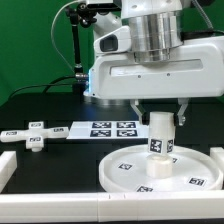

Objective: Assemble round table

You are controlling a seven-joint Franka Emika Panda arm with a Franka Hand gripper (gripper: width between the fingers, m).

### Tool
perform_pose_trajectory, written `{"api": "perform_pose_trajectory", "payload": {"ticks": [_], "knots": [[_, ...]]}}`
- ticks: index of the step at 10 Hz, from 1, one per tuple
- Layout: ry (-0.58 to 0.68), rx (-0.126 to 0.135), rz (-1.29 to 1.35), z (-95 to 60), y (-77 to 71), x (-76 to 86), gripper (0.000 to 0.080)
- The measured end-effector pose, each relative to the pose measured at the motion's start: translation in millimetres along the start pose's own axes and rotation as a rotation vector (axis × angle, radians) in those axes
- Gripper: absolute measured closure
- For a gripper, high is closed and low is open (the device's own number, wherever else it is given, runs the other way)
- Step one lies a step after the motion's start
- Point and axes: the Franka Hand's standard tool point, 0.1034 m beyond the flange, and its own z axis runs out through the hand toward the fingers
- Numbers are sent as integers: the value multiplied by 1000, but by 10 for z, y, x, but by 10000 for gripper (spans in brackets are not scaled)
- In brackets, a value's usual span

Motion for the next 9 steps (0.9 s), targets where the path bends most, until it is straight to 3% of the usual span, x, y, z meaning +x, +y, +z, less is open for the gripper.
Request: {"api": "perform_pose_trajectory", "payload": {"ticks": [4,9], "knots": [[-5,6,377,2,-18,-15,386],[-30,33,635,1,-5,-2,386]]}}
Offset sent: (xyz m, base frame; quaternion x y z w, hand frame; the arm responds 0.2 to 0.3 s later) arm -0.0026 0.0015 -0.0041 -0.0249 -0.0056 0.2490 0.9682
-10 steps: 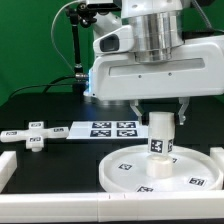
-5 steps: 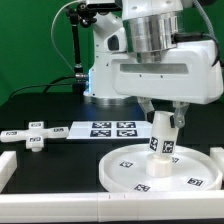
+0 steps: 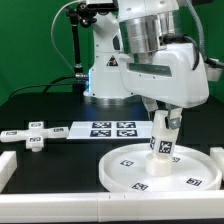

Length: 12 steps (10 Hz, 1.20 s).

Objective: Assemble round table

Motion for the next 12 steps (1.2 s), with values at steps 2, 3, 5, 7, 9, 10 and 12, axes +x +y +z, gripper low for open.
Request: {"api": "perform_pose_trajectory", "payload": {"ticks": [2,3,5,7,9,10,12], "knots": [[-3,2,-14,2,-3,-11,386],[-3,3,-84,-2,0,6,229],[-2,6,-211,-31,6,78,155],[-3,5,-370,-21,10,71,151],[-3,5,-540,-21,10,71,151],[1,-6,-629,-24,4,60,151],[16,-55,-911,-71,-76,20,151]]}}
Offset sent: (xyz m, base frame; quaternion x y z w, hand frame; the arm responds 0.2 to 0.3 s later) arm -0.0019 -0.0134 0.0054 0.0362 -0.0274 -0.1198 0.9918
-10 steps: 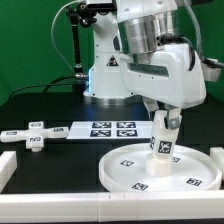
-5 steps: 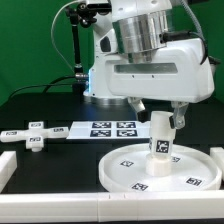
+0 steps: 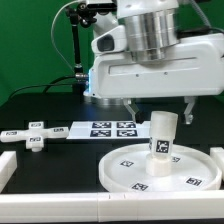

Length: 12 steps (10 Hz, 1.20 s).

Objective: Assemble round table

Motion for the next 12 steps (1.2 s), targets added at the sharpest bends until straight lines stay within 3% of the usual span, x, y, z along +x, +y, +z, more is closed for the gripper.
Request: {"api": "perform_pose_trajectory", "payload": {"ticks": [2,6,10,12], "knots": [[-3,-17,-174,-5,-48,4,151],[-4,-23,-514,3,-20,13,151],[-31,-103,-1062,28,-45,-3,151],[-56,-107,-1172,25,-52,22,151]]}}
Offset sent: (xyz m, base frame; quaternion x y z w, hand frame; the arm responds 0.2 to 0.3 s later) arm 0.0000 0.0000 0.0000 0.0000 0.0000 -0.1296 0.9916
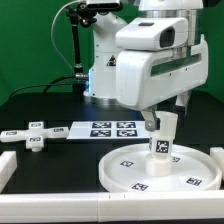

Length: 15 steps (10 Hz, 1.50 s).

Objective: Assemble round table

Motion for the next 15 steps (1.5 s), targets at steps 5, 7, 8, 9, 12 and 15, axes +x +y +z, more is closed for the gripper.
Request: {"api": "perform_pose_trajectory", "payload": {"ticks": [5,7,8,9,12,15], "knots": [[4,-29,-349,12,2,23,151],[-12,-33,-525,33,-12,14,151],[-16,-33,-587,41,-10,1,151],[-19,-31,-621,51,-7,-20,151],[-28,-26,-660,80,-14,-61,151],[-29,-23,-654,99,13,-98,151]]}}
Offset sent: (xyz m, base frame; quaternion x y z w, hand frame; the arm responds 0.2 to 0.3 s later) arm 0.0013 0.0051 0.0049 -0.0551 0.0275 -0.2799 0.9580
